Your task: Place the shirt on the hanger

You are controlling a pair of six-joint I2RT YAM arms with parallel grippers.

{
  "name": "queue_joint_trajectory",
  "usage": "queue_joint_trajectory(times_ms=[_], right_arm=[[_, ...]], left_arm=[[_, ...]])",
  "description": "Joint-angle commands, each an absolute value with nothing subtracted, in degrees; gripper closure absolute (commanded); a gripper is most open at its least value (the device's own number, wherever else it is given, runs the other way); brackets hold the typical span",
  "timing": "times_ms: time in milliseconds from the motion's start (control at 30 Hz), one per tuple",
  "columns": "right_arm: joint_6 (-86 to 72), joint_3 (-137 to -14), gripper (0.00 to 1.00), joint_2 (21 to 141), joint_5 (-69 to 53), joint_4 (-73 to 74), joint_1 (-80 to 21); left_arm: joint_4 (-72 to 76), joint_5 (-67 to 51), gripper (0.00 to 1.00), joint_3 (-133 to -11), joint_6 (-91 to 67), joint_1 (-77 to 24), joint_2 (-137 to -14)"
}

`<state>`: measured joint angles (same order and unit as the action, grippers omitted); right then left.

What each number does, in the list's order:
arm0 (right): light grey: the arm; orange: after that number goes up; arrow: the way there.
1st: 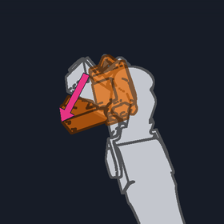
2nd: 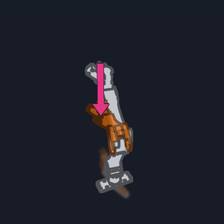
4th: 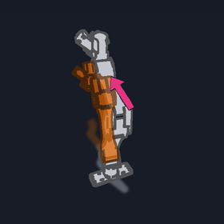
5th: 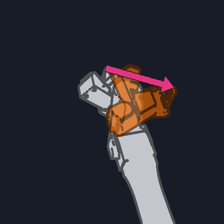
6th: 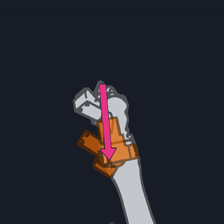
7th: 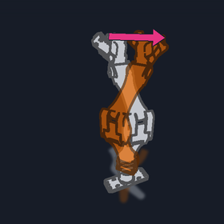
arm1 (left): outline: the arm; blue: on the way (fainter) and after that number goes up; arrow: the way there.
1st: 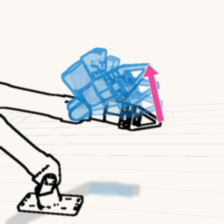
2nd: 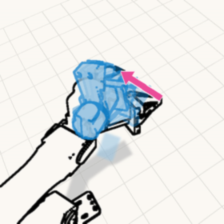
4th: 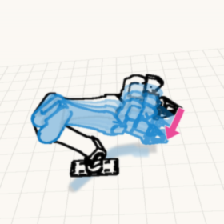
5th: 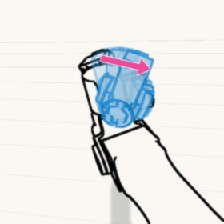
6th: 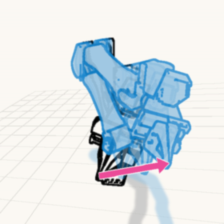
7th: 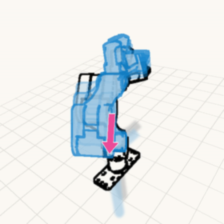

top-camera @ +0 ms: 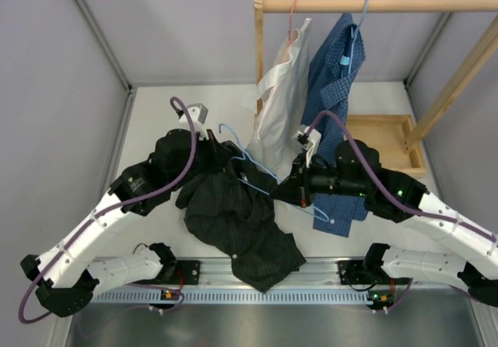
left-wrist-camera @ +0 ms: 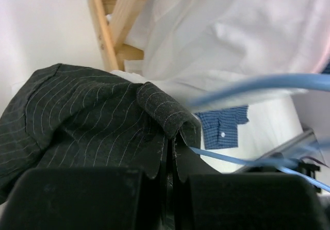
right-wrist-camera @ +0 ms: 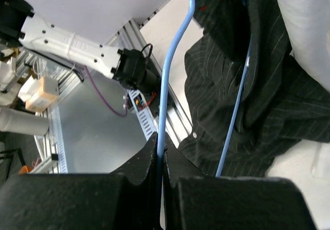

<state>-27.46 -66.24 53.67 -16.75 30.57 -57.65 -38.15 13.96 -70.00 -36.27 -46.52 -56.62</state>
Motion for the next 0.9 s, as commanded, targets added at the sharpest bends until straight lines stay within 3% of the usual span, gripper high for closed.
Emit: queue_joint_trajectory(times_ms=[0,233,467,567,767,867], right_arm=[[-29.26,-63.64,1.00,54.49,-11.78,11.21,-59.41],[-28.92,-52.57,1.00,52.21,-10.28,-11.41,-59.68],[-28.65,-53.18,1.00,54.40,-15.11,-19.94,-60.47],[-28.21,-49.93,1.00,54.49,-14.95,-26.00,-60.64],[-27.68,-44.74,1.00,59.13,-15.99,-41.01,-63.19],[-27.07,-44.91,1.00,61.87,-14.95,-43.76,-65.03]], left_arm=[[-33.05,2.39,1.00,-69.96,-33.58,-46.49,-51.87],[-37.08,-7.38,1.00,-75.39,-29.98,-46.49,-47.72],[-47.54,1.32,1.00,-86.82,-24.09,-46.49,-50.98],[-47.64,-2.98,1.00,-85.79,-22.85,-46.49,-50.10],[-46.67,2.28,1.00,-80.95,-23.38,-46.49,-48.60],[-46.67,-1.21,1.00,-81.74,-22.06,-46.50,-48.52]])
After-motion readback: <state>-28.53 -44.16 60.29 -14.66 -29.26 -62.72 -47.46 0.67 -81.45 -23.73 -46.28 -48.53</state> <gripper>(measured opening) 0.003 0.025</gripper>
